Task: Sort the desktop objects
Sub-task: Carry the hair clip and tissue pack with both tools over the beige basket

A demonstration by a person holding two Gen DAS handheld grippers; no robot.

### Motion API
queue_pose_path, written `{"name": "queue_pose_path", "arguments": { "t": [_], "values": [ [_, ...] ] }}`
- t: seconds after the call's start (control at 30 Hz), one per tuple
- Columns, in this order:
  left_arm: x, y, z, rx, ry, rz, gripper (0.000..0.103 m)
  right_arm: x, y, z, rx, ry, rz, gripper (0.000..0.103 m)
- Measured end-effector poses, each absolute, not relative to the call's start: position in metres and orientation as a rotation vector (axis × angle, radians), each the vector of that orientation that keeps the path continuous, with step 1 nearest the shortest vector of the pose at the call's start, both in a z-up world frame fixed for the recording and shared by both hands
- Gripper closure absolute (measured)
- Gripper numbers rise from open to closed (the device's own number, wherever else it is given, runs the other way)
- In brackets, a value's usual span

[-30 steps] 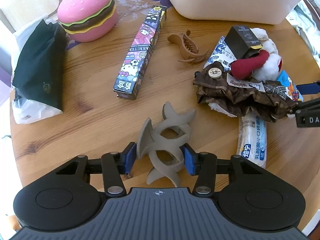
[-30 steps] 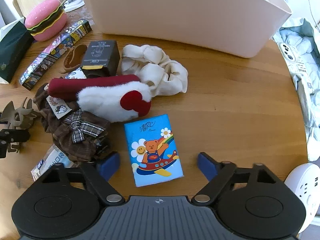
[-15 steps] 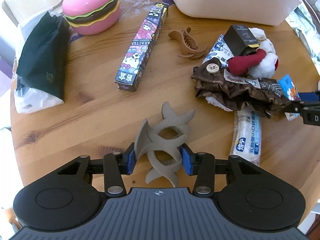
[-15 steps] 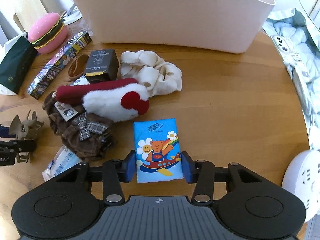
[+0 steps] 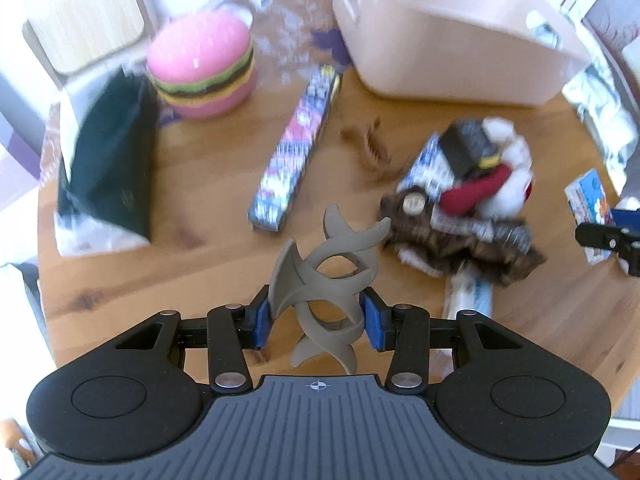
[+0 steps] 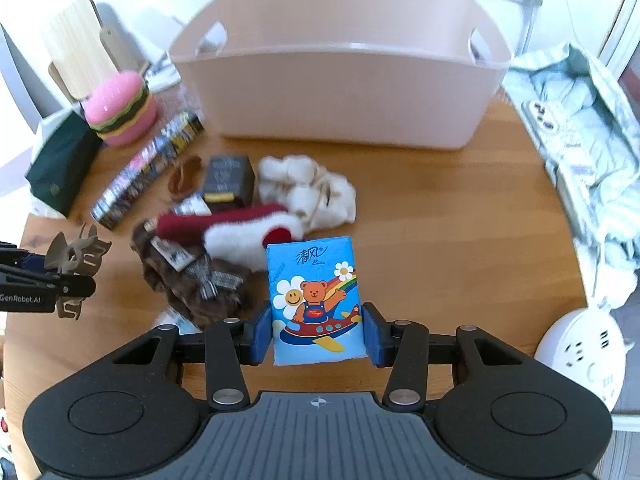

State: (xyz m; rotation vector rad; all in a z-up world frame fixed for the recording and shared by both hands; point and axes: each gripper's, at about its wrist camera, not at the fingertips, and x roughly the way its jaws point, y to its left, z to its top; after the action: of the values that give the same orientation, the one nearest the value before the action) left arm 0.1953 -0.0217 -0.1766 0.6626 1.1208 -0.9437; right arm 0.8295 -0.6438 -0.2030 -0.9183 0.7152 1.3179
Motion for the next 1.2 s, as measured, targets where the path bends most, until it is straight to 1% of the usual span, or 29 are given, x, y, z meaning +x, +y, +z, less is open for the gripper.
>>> {"name": "queue_pose_path", "arguments": {
  "t": [0.43, 0.97, 1.07, 1.2],
  "values": [
    [0.218, -0.049, -0.117, 0.641, 0.980, -1.043, 0.057, 0.826, -0.639, -0.143, -0.873, 0.613, 1.348, 0.060],
    [0.206, -0.112, -0.075, 0.659, 0.814, -1.247, 0.057, 0.848, -0.606, -0.093, -0.789, 0.509, 1.306, 0.060],
    [0.205, -0.128, -0.071, 0.640, 0.832, -1.293, 0.057, 0.855, -0.598, -0.086, -0.742, 0.544, 1.317, 0.060],
    [0.199, -0.151, -0.069, 0.648, 0.806, -1.315, 0.057, 0.858, -0.584, -0.082, -0.749, 0.519, 1.310, 0.060]
  ]
}}
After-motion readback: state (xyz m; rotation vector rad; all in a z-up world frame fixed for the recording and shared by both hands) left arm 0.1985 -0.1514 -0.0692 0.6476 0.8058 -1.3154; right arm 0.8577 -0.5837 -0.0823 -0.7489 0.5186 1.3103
